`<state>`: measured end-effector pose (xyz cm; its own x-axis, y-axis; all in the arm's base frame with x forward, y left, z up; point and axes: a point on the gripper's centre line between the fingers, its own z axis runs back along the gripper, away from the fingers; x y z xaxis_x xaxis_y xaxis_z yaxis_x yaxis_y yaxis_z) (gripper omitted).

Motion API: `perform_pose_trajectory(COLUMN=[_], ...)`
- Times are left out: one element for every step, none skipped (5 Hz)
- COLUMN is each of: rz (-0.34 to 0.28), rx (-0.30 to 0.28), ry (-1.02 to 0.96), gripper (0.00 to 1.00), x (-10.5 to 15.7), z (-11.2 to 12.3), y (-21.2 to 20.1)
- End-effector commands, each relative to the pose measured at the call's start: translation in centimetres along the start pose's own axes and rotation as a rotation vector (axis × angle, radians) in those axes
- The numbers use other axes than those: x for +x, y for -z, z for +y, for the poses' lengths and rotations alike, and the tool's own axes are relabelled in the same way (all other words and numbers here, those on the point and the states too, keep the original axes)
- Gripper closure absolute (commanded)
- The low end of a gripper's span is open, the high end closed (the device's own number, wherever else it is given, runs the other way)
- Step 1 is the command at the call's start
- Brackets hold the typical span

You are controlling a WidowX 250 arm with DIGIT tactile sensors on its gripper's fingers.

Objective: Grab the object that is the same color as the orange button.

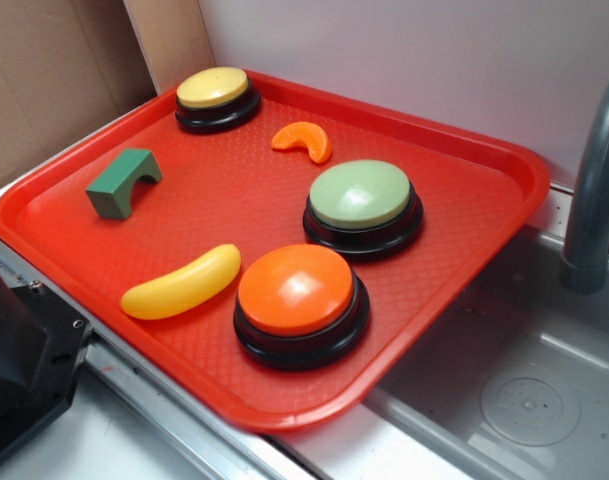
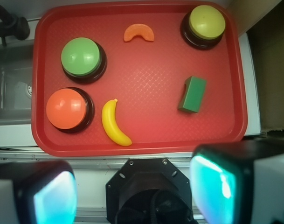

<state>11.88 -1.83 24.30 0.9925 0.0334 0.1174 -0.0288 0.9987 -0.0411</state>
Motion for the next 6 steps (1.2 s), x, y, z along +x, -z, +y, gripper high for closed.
perform_pose_trajectory(rz=[0.0,-0.003,-0.054,-0.027,-0.013,0.069], rx=[0.0,0.005,0.075,0.202,0.295,0.322], ry=[0.0,0.202,0.31,0.428,0.548,0.716], gripper=[0.0,0.0,0.0,0.0,0.0,0.0], x=[0.0,3.0,6.3,10.4,13.9,16.2], z=[0.0,0.2,1.1,2.3,3.2,2.9], y=[0.0,-1.6,-2.7,-3.1,-1.8,2.5])
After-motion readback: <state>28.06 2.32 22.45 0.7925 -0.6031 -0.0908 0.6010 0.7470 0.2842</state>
